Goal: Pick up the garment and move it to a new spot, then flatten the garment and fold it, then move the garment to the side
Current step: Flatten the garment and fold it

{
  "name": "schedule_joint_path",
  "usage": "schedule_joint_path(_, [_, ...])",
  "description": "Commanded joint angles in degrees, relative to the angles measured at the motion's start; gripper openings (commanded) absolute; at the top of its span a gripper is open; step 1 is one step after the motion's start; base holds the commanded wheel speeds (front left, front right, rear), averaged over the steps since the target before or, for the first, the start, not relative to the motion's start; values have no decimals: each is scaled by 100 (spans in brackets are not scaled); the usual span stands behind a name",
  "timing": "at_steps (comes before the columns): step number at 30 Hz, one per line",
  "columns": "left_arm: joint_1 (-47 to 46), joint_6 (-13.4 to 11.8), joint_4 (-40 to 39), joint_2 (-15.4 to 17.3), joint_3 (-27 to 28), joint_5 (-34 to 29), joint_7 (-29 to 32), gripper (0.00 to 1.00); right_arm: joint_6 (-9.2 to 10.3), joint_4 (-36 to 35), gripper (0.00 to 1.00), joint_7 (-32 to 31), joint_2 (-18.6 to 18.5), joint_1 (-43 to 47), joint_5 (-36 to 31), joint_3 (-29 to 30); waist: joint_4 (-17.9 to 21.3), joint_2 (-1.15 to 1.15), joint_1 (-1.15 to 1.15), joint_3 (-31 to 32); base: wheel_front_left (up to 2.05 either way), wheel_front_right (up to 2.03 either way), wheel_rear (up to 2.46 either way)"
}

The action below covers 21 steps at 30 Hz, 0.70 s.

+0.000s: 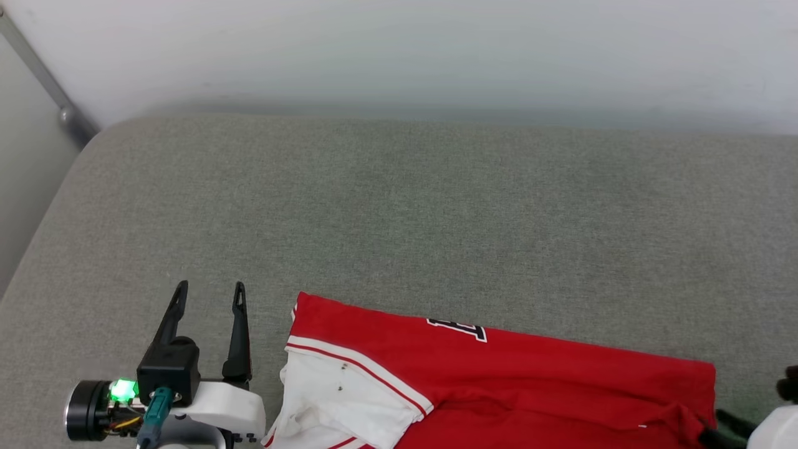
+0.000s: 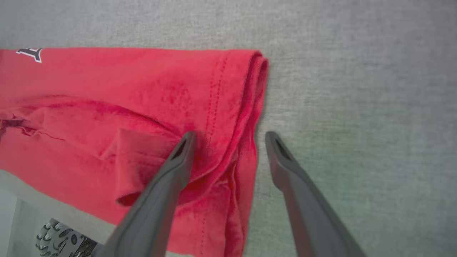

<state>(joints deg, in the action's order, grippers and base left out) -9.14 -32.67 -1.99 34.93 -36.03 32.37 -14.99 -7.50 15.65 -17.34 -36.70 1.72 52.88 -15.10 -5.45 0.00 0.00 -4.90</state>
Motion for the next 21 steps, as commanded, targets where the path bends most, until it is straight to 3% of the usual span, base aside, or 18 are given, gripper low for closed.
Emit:
schedule_joint_path(1, [129, 38, 26, -105, 145, -97, -24, 100, 2, 45, 100, -90, 95, 71, -58, 7, -17, 0, 0, -31, 0, 0, 0])
schedule_joint_path(10, [803, 417, 278, -1015, 1322, -1142, -24, 100, 0, 190, 100, -1314, 620, 380, -6, -369, -82, 0, 0, -60, 0, 0, 0])
schedule_joint_path(14, [1034, 618, 305, -1375, 1761, -1537, -25, 100, -13, 39, 100, -1500, 766, 274, 58, -445, -59, 0, 0, -49, 0, 0, 0])
schedule_joint_path(15, [1078, 665, 317, -1453, 1850, -1626, -25, 100, -14, 34, 76, -1503, 791, 230, 65, -429, -56, 0, 0, -42, 0, 0, 0])
schedule_joint_path(16, [1124, 725, 321, -1535, 1929, -1718, -25, 100, -14, 33, 29, -1510, 816, 199, 95, -407, -54, 0, 0, -29, 0, 0, 0])
schedule_joint_path(17, [1163, 784, 325, -1622, 2006, -1782, -25, 100, -15, 21, 0, -1546, 819, 173, 112, -408, -53, 0, 0, -7, 0, 0, 0])
schedule_joint_path(21, [1348, 1006, 338, -1903, 2271, -2047, -24, 100, -5, -61, 0, -1413, 640, 17, 107, -196, -31, 0, 0, 104, 0, 0, 0])
